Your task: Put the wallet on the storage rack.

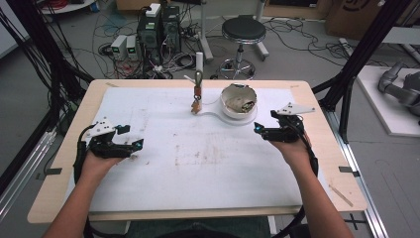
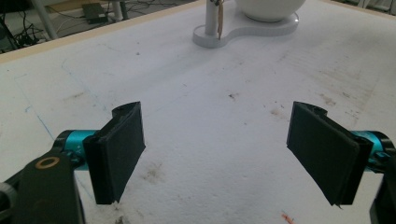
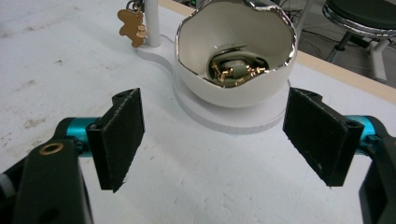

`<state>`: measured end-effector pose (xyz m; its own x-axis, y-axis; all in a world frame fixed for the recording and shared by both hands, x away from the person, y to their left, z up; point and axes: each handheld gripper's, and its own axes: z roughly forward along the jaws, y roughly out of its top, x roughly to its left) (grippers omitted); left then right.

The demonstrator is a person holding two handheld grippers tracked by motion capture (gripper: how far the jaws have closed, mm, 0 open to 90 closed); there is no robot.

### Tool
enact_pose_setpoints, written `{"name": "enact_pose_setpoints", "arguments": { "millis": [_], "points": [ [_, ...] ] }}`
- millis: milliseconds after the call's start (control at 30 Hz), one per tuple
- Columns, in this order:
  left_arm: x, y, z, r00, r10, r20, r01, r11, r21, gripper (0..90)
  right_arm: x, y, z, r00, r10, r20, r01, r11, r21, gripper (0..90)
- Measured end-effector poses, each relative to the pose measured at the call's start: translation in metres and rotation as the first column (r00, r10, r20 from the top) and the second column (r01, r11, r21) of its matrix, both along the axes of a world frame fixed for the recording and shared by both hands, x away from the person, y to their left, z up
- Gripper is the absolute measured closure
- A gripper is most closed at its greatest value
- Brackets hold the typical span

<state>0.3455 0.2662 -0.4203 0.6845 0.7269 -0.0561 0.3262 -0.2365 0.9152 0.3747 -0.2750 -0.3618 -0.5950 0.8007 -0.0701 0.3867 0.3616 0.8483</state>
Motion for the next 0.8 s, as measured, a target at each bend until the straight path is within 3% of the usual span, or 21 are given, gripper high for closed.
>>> {"name": "enact_pose_setpoints", "arguments": {
  "millis": [233,333,567,667,800],
  "points": [
    [-0.002,-0.003,-0.002,1.0000,0.009,-0.003,-0.009,0.9999,-0.010,19.0,-0.012,-0.014,-0.029,0.9996,-0.023,0.017,0.022,0.998,0.064,21.1],
    [-0.001,-0.007,-0.004,1.0000,0.005,-0.007,-0.005,1.0000,-0.001,19.0,-0.014,-0.019,-0.041,0.9999,-0.017,-0.003,0.017,0.998,0.068,21.1],
    [0.002,-0.012,-0.007,1.0000,-0.003,-0.009,0.003,1.0000,0.008,19.0,-0.018,-0.027,-0.047,0.9994,-0.036,0.003,0.035,0.996,0.079,21.1],
    [0.002,-0.010,-0.007,1.0000,0.001,-0.010,-0.001,1.0000,0.007,19.0,-0.017,-0.025,-0.049,0.9992,-0.038,-0.015,0.039,0.997,0.066,21.0],
    [0.001,-0.008,-0.006,1.0000,0.006,-0.005,-0.006,1.0000,-0.003,19.0,-0.018,-0.023,-0.049,0.9995,-0.030,-0.008,0.031,0.998,0.053,21.0]
  ]
}}
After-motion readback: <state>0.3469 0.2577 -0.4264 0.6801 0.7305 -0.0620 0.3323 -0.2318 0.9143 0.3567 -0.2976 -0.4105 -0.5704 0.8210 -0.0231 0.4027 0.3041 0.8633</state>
